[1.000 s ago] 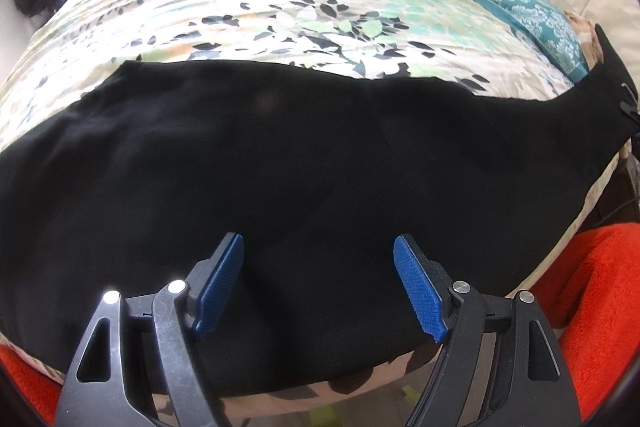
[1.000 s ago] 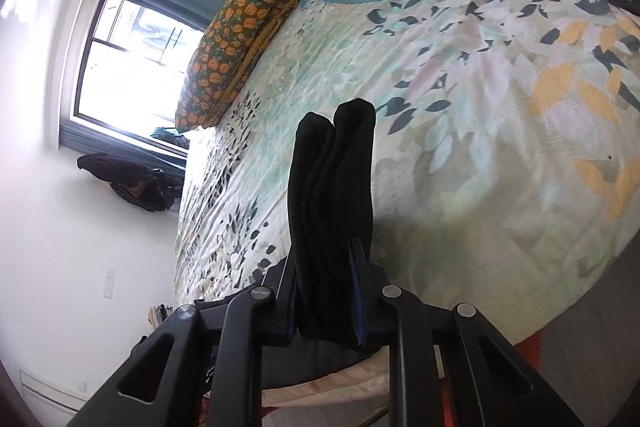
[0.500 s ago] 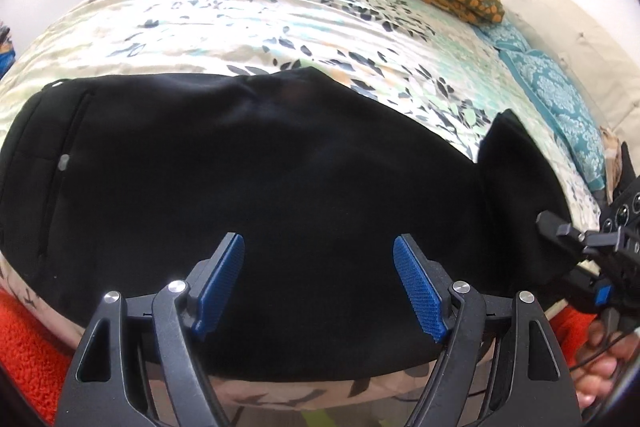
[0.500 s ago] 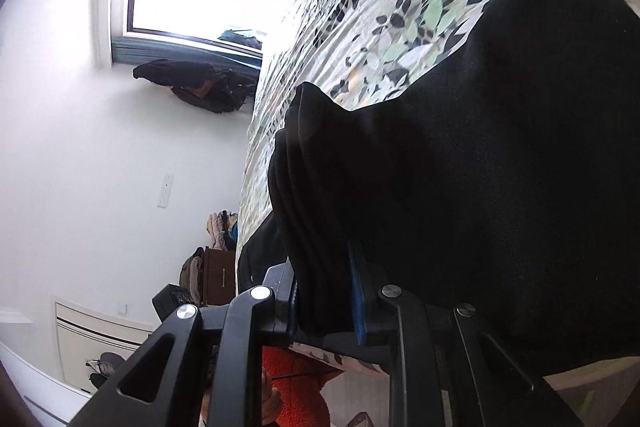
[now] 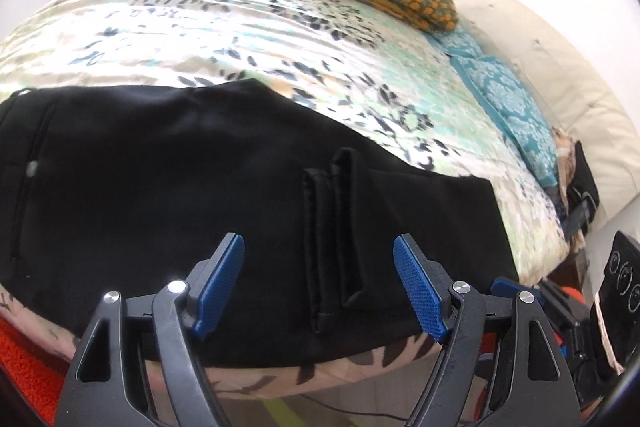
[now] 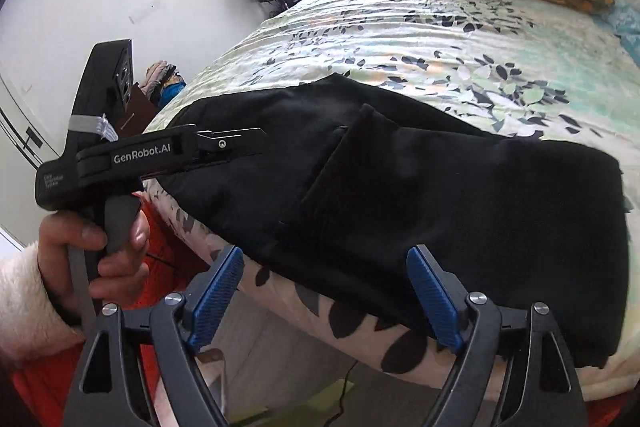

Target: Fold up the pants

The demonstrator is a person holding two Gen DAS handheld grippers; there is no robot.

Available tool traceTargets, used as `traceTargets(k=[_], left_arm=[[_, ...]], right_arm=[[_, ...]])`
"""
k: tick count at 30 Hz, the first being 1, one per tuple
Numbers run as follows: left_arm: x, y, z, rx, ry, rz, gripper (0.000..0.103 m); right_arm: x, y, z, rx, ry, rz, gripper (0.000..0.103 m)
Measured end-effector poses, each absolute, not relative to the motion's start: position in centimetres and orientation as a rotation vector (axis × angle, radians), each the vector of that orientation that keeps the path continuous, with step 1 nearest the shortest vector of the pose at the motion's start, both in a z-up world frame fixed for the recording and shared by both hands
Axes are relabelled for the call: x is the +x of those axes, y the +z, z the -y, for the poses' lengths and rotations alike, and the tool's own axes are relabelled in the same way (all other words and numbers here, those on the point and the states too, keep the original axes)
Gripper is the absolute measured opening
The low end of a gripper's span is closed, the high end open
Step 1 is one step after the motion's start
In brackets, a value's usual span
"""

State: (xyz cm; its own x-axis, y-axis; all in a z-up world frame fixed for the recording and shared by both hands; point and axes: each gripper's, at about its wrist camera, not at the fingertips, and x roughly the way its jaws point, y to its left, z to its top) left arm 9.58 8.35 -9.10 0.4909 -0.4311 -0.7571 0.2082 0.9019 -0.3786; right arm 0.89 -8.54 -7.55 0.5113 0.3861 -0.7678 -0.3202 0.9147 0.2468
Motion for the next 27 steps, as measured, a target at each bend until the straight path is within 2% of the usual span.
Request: traceTargets(k=[5, 7, 8, 9, 10, 12, 18, 23, 25, 26, 27], left_arm=[[8.8, -10.0, -2.6, -0.024, -0.405, -1.007, 0.074], [9.3, -11.2, -2.2, -0.018, -0.377, -1.055, 0.057], [9.6, -11.8, -2.2, -0.018, -0.359, -1.081, 0.041], [9.8, -12.3, -2.2, -0.021, -0.339, -1.101, 0.021], [9.9, -12.7, -2.4, -0.031, -0.322, -1.113, 0.015], [9.5, -12.3, -3.0, -0.069, -0.323, -1.108, 0.011], [8.2, -10.9, -4.7, -0.035, -0.322, -1.087, 0.01], [8.5, -12.0, -5.0, -0.021, -0.296, -1.127, 0.013], [8.6, -11.6, -5.5, -0.048, -0.285, -1.118, 0.023], [8.6, -11.3, -6.1, -0.091, -0.281, -1.096, 0.036], [8.7, -11.0, -6.9, -0.141, -0.279, -1.07, 0.06]], right_arm=[[-0.3, -7.7, 13.4, 0.178, 0.296, -0.92, 0.09], [0.1, -7.4, 14.7, 0.213, 0.27, -0.903, 0.09], [0.0, -7.2, 15.1, 0.216, 0.259, -0.887, 0.09], [0.0, -6.9, 15.6, 0.212, 0.251, -0.87, 0.09], [-0.1, -6.6, 15.8, 0.203, 0.241, -0.853, 0.09], [-0.2, -6.2, 16.4, 0.18, 0.191, -0.826, 0.09], [1.7, -7.2, 19.8, 0.057, -0.11, -0.848, 0.09], [4.7, -13.0, 19.4, 0.007, -0.082, -1.073, 0.09], [4.7, -13.2, 19.3, -0.003, -0.11, -1.039, 0.093], [4.7, -13.3, 19.3, -0.013, -0.109, -1.046, 0.094], [4.7, -13.4, 19.3, -0.017, -0.107, -1.046, 0.094]])
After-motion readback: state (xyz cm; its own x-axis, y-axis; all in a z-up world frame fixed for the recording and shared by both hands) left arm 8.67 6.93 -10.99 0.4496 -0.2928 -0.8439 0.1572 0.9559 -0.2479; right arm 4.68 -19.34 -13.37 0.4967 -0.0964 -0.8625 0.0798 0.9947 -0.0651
